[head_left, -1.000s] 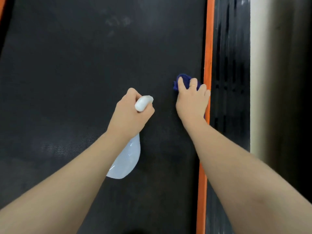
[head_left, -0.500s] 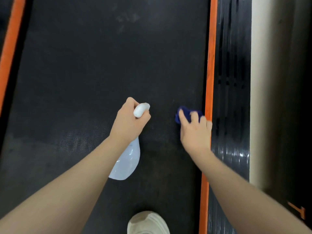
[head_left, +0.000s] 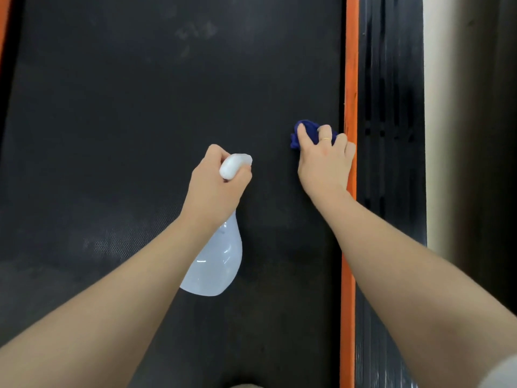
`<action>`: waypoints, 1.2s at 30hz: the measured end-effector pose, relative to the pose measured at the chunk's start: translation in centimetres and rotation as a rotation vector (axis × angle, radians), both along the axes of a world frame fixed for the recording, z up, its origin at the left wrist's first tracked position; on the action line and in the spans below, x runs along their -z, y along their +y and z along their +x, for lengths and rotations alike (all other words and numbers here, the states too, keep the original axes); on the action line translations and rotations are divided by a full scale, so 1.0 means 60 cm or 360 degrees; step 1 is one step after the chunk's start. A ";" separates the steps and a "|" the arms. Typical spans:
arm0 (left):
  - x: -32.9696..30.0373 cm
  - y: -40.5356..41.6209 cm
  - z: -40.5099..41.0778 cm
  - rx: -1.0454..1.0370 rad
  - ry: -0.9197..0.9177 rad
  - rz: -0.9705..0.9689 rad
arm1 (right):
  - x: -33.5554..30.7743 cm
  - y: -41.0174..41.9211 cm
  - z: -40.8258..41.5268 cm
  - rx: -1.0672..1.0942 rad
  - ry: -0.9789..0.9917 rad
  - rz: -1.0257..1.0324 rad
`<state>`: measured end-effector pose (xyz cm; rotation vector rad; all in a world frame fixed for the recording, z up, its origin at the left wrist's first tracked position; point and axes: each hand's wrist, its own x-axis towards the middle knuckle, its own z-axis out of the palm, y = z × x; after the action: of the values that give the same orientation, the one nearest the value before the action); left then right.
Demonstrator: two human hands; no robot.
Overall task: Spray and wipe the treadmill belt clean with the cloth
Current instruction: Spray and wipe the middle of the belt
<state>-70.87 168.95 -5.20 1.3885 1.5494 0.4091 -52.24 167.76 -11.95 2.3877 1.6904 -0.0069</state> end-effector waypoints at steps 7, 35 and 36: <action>0.006 0.013 0.001 -0.0062 -0.0009 -0.0018 | -0.006 0.050 0.024 0.0014 -0.0104 -0.0053; -0.041 -0.146 -0.134 0.0102 0.0123 -0.0006 | -0.035 -0.215 -0.161 0.0298 0.0425 -0.0238; -0.041 -0.146 -0.145 0.0086 0.0135 -0.0003 | -0.036 -0.212 -0.194 0.0230 0.0489 -0.0233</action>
<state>-79.58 160.17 -2.76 1.4594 1.5762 0.3195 -63.89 155.05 -9.79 2.4889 1.5663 -0.5269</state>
